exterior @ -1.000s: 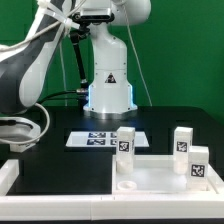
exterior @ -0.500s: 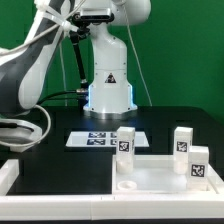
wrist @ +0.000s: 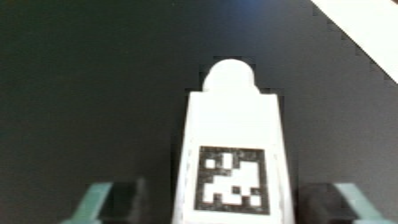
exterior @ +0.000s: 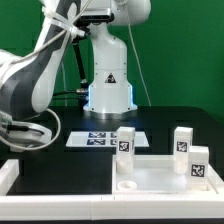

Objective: Assemble square table

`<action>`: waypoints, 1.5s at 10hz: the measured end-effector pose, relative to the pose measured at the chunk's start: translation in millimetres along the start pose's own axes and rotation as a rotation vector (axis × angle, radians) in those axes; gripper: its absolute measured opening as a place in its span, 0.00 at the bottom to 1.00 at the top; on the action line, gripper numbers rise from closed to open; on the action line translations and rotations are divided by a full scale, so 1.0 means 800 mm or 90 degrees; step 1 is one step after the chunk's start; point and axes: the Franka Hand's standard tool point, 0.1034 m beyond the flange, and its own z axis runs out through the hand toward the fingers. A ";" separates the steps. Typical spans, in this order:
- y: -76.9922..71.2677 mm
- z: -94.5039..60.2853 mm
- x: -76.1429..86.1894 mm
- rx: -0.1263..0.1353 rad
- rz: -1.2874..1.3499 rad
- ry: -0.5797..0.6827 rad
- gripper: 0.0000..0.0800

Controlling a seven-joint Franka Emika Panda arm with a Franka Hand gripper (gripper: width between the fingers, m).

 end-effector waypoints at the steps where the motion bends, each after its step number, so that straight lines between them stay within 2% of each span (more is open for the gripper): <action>1: 0.000 0.000 0.000 0.000 0.000 0.000 0.36; 8: 0.000 0.000 0.000 0.000 0.000 0.000 0.36; 9: -0.005 -0.006 -0.002 -0.004 -0.004 -0.002 0.36; 10: -0.025 -0.037 -0.013 -0.011 -0.018 0.013 0.36; 11: -0.046 -0.070 -0.040 -0.004 -0.032 0.013 0.36; 13: -0.058 -0.112 -0.064 -0.002 -0.039 0.018 0.36; 15: -0.054 -0.113 -0.043 -0.017 -0.043 0.108 0.36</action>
Offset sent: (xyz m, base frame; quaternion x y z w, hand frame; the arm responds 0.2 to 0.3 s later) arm 0.0000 0.0000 0.0000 0.0000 0.0000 0.0000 1.0000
